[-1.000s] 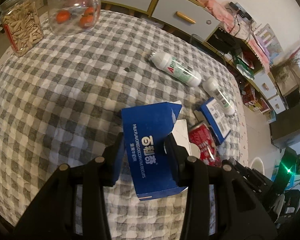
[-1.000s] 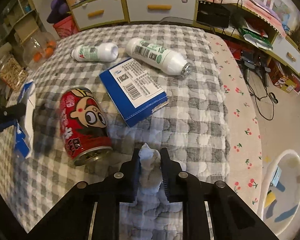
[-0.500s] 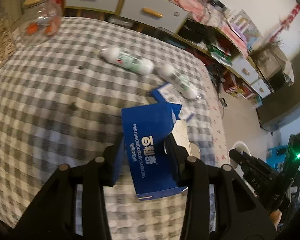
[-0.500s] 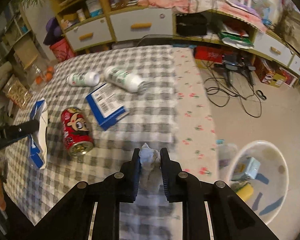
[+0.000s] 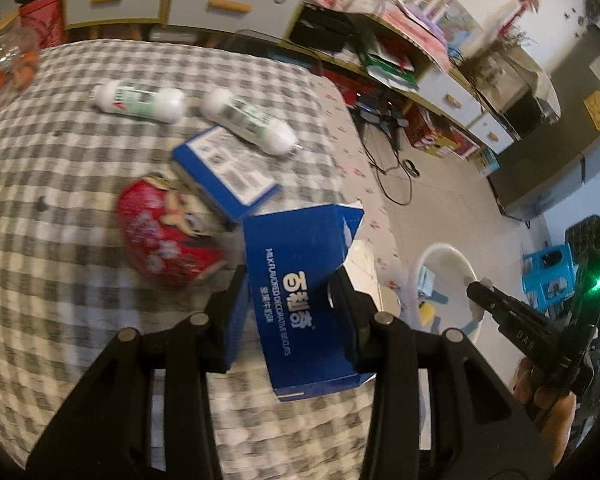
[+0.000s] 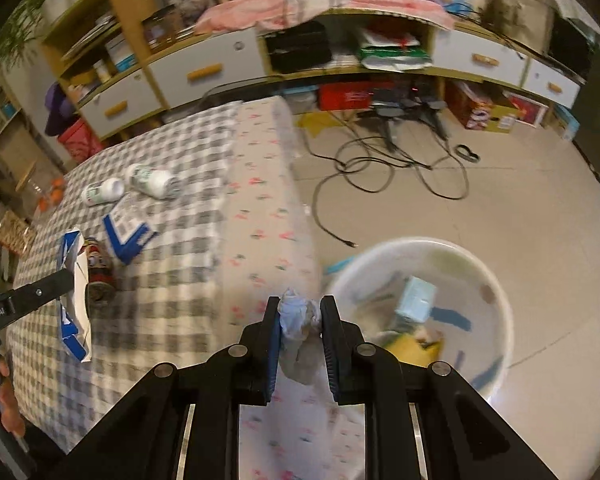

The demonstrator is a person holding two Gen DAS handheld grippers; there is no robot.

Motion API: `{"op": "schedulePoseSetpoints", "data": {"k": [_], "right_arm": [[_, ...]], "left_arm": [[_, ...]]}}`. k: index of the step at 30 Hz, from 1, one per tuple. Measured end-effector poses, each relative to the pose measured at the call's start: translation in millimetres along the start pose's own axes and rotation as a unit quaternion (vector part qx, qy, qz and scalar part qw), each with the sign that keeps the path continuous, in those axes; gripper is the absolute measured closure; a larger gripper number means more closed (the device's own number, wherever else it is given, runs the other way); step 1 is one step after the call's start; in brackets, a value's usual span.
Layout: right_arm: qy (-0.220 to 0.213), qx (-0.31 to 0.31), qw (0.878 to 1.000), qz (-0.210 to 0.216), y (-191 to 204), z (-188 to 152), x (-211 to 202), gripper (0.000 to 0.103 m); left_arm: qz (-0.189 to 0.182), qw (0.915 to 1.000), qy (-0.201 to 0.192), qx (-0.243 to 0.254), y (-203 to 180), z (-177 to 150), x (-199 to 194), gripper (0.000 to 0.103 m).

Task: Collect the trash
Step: 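Carry the white tissue over the bucket and open the right tool, then carry the blue tissue box over the bucket and open the left tool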

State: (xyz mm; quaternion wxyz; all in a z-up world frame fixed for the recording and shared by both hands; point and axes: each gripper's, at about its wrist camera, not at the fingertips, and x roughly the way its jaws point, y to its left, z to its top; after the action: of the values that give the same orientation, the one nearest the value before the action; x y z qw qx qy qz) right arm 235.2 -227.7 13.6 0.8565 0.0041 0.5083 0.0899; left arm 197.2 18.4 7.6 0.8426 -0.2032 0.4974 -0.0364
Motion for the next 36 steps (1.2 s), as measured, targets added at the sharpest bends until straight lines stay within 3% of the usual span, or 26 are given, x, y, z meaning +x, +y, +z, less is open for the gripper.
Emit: {"op": "schedulePoseSetpoints", "data": {"k": [9, 20, 22, 23, 24, 26, 36], "right_arm": [[-0.001, 0.04, 0.999, -0.02, -62, -14, -14, 0.083], [-0.011, 0.068, 0.997, -0.023, -111, -25, -24, 0.08], [-0.013, 0.071, 0.997, -0.016, -116, -26, -25, 0.076], [-0.011, 0.073, 0.997, -0.015, -120, -26, -25, 0.067], [-0.01, 0.076, 0.997, -0.018, -123, -27, -26, 0.051], [-0.017, 0.086, 0.996, -0.024, -129, -29, -30, 0.04], [-0.013, 0.09, 0.995, -0.049, -157, -42, -41, 0.04]], "left_arm": [[-0.023, 0.9993, 0.02, 0.023, -48, -11, 28, 0.061], [-0.045, 0.9961, 0.045, 0.06, -104, -24, 64, 0.061], [-0.05, 0.9953, 0.051, 0.066, -112, -27, 69, 0.061], [-0.052, 0.9948, 0.053, 0.07, -116, -28, 72, 0.061], [-0.054, 0.9942, 0.055, 0.074, -120, -28, 74, 0.061], [-0.056, 0.9933, 0.058, 0.082, -127, -30, 78, 0.061], [-0.066, 0.9874, 0.062, 0.13, -161, -37, 100, 0.061]]}}
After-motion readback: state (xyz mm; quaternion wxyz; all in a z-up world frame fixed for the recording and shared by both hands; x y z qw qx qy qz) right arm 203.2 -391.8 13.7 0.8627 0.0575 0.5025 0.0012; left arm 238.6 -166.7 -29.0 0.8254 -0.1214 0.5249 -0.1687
